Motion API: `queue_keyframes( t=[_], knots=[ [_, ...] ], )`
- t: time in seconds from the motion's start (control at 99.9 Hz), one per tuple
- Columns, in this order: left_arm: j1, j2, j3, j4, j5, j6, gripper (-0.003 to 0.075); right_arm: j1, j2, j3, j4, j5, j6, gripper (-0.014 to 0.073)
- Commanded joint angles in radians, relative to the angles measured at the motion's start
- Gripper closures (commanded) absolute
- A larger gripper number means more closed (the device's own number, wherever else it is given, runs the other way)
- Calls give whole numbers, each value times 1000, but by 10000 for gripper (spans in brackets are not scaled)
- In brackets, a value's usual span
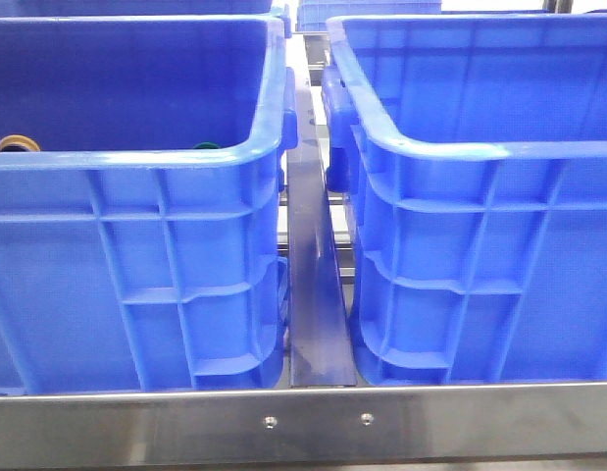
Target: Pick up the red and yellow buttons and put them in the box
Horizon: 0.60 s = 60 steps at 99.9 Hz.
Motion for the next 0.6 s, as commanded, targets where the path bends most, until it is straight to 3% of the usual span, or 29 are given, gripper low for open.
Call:
queue_keyframes(
  t=[0.0, 0.16, 0.31, 0.591],
  knots=[
    [9, -20, -19, 15, -84, -9, 449, 1, 19, -35, 30, -65, -57, 462],
    [9, -21, -18, 15, -84, -9, 737, 1, 128, -35, 30, -154, -117, 462],
    [9, -21, -18, 15, -84, -9, 741, 1, 255, -48, 30, -265, -130, 463],
    [9, -21, -18, 15, -84, -9, 741, 1, 496, -160, 30, -259, -130, 463]
  ],
)
